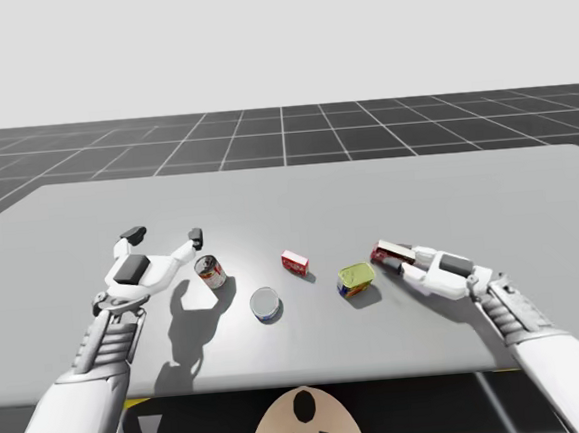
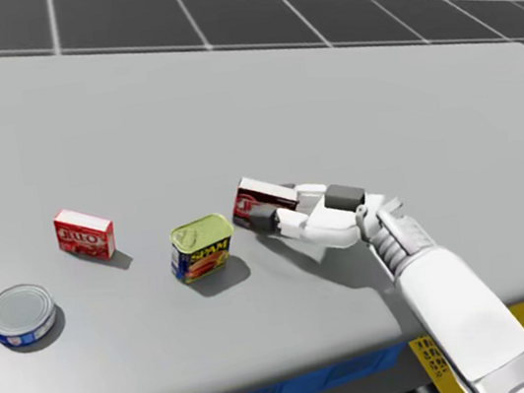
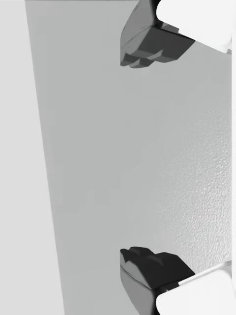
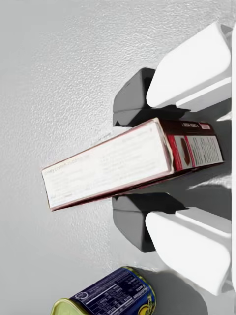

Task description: Pick up the pudding box and lift it.

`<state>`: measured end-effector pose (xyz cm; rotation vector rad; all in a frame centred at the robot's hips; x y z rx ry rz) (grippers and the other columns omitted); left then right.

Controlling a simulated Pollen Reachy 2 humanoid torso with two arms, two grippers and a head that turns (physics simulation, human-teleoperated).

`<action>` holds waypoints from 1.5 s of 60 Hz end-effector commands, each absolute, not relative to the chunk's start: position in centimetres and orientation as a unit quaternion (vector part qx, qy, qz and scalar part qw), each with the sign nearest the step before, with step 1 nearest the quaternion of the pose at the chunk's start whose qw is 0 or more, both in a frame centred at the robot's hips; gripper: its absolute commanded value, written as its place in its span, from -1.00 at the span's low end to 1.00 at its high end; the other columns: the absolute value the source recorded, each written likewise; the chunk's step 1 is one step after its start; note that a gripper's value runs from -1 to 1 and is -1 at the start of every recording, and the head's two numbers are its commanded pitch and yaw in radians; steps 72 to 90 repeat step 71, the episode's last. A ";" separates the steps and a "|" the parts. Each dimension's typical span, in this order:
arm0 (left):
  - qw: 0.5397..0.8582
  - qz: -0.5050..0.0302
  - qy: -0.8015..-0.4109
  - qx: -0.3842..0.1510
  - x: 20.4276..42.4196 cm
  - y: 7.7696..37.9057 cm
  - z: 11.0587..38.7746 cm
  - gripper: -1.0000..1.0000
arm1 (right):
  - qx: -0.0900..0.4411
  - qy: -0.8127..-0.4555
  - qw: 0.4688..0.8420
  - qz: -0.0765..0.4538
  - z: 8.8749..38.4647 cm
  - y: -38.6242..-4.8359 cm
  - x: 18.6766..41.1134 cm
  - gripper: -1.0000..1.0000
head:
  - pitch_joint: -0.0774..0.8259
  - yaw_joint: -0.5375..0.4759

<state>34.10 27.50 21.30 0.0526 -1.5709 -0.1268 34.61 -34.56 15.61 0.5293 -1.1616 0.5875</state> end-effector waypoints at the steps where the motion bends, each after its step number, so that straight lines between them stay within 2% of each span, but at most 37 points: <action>1: 0.705 -0.058 -0.707 0.024 34.1 27.4 21.3 -1.00 | 0.281 -0.491 0.777 0.276 15.3 -34.9 34.2 1.00 | 0.56 -0.69; 10: 0.705 -0.058 -0.707 0.025 34.0 27.4 21.3 -1.00 | 0.278 -0.491 0.777 0.281 15.3 -34.9 34.2 1.00 | 0.44 -0.70; 27: 0.705 -0.058 -0.707 0.025 34.0 27.3 21.3 -1.00 | 0.274 -0.493 0.774 0.287 15.1 -34.8 34.1 1.00 | -0.07 -0.74; 37: 0.704 -0.056 -0.707 0.024 33.9 27.3 21.4 -1.00 | 0.276 -0.500 0.768 0.290 16.0 -34.6 34.0 1.00 | -0.18 -0.79; 51: 0.704 -0.053 -0.708 0.025 33.9 27.4 21.5 -1.00 | 0.255 -0.552 0.729 0.314 22.8 -34.0 33.4 1.00 | -0.18 -0.81; 71: 0.704 -0.051 -0.708 0.023 33.9 27.5 21.6 -1.00 | 0.214 -0.661 0.629 0.350 37.4 -32.0 30.2 1.00 | -0.20 -0.81; 90: 0.704 -0.051 -0.708 0.023 33.9 27.5 21.6 -1.00 | 0.214 -0.661 0.629 0.350 37.4 -32.0 30.2 1.00 | -0.20 -0.81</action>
